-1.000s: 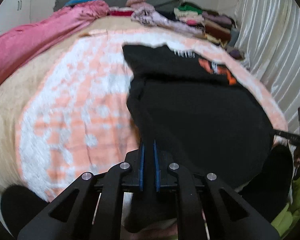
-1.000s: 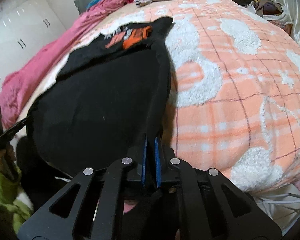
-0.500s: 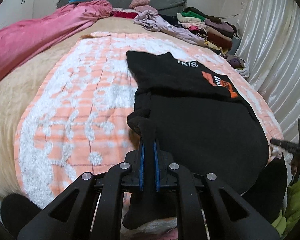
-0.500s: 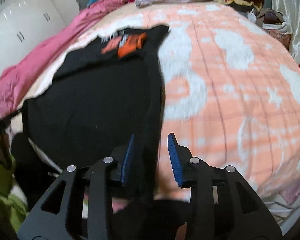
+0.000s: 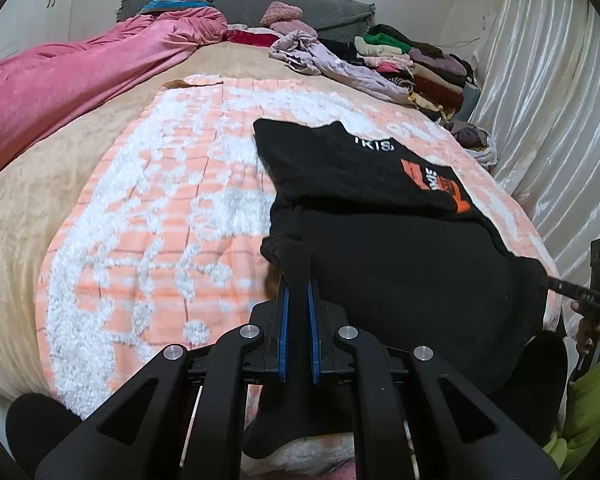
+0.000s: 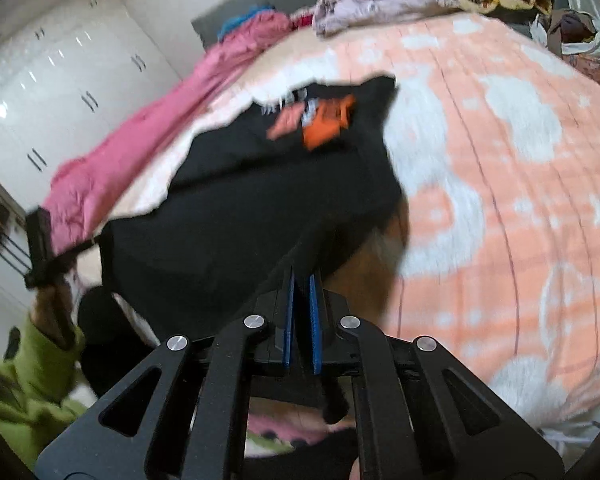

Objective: Fold small clothes
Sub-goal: 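Lift the hem with both grippers and lay it over toward the collar, release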

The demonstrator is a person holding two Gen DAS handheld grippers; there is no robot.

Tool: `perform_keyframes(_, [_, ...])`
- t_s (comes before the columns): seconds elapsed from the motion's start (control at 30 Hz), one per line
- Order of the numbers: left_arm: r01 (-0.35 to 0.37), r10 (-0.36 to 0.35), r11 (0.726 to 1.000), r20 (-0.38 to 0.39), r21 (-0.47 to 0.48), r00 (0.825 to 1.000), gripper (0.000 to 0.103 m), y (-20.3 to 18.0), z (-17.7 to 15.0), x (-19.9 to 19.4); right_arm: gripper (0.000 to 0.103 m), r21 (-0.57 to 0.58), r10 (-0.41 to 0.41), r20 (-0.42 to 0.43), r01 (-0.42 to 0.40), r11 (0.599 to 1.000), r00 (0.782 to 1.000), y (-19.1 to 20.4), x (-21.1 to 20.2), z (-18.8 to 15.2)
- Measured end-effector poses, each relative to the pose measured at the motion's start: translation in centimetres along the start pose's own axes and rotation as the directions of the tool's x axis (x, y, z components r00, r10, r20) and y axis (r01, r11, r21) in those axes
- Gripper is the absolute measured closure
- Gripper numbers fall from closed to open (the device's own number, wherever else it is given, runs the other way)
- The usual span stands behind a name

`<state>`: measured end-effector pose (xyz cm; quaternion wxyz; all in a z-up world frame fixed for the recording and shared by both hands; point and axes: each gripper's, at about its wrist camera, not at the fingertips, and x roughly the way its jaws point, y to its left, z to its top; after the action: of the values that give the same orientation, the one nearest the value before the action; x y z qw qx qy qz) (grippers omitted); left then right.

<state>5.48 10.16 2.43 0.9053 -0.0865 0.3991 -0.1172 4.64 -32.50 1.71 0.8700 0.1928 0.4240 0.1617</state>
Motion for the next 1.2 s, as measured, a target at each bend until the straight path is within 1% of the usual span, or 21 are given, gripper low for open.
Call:
perform_keyframes(0.17, [0.022, -0.022, 0.998, 0.015, -0.058, 1.0, 0.095, 1.2, 2.1, 0.7, 0.101, 0.053, -0.013, 0.073, 0.009, 0.999, 0.997, -1.1, 0.6, 3.6])
perform_keyframes(0.27, [0.026, -0.024, 0.996, 0.019, -0.082, 1.0, 0.095, 1.7, 3.8, 1.8, 0.101, 0.087, -0.028, 0.098, 0.019, 0.996, 0.995, -2.2, 1.6, 5.9])
perform_keyframes(0.43, [0.025, -0.022, 0.993, 0.023, -0.112, 0.999, 0.095, 1.7, 6.9, 4.1, 0.101, 0.127, -0.069, 0.095, 0.057, 0.99, 0.993, -3.7, 4.3, 9.7])
perform_keyframes(0.67, [-0.003, 0.005, 0.99, 0.014, -0.14, 1.0, 0.095, 2.0, 10.4, 7.5, 0.1, 0.183, -0.122, 0.061, 0.109, 0.977, 0.991, -5.8, 7.7, 12.6])
perform_keyframes(0.8, [-0.027, 0.027, 0.989, -0.004, -0.143, 1.0, 0.095, 2.1, 11.3, 9.5, 0.097, 0.218, -0.133, 0.07, 0.115, 0.969, 0.989, -6.8, 8.9, 13.2])
perform_keyframes(0.87, [-0.039, 0.036, 0.988, -0.021, -0.152, 0.999, 0.093, 2.4, 11.4, 10.7, 0.091, 0.228, -0.154, 0.08, 0.133, 0.965, 0.985, -7.2, 9.2, 13.1])
perform_keyframes(0.9, [-0.042, 0.038, 0.987, -0.028, -0.158, 0.999, 0.092, 2.6, 11.4, 11.2, 0.09, 0.238, -0.162, 0.088, 0.137, 0.961, 0.983, -7.6, 9.3, 12.9])
perform_keyframes(1.0, [-0.032, 0.027, 0.984, -0.03, -0.178, 0.999, 0.091, 3.1, 10.7, 11.8, 0.082, 0.253, -0.142, 0.115, 0.109, 0.961, 0.983, -8.2, 8.8, 12.3])
perform_keyframes(1.03, [-0.029, 0.025, 0.982, -0.027, -0.185, 0.999, 0.085, 3.2, 10.6, 11.7, 0.076, 0.255, -0.142, 0.124, 0.107, 0.961, 0.982, -8.3, 8.3, 12.1])
perform_keyframes(1.07, [-0.023, 0.019, 0.979, -0.019, -0.201, 1.0, 0.075, 3.4, 10.2, 11.3, 0.074, 0.254, -0.14, 0.138, 0.101, 0.962, 0.981, -8.3, 7.6, 11.7])
perform_keyframes(1.1, [-0.009, 0.007, 0.976, -0.007, -0.219, 1.0, 0.071, 3.5, 9.9, 10.6, 0.073, 0.25, -0.137, 0.148, 0.097, 0.963, 0.979, -8.1, 7.0, 11.5])
perform_keyframes(1.2, [0.026, -0.018, 0.967, 0.034, -0.255, 0.999, 0.068, 3.9, 8.8, 8.6, 0.066, 0.229, -0.118, 0.17, 0.077, 0.97, 0.978, -7.4, 5.5, 9.9])
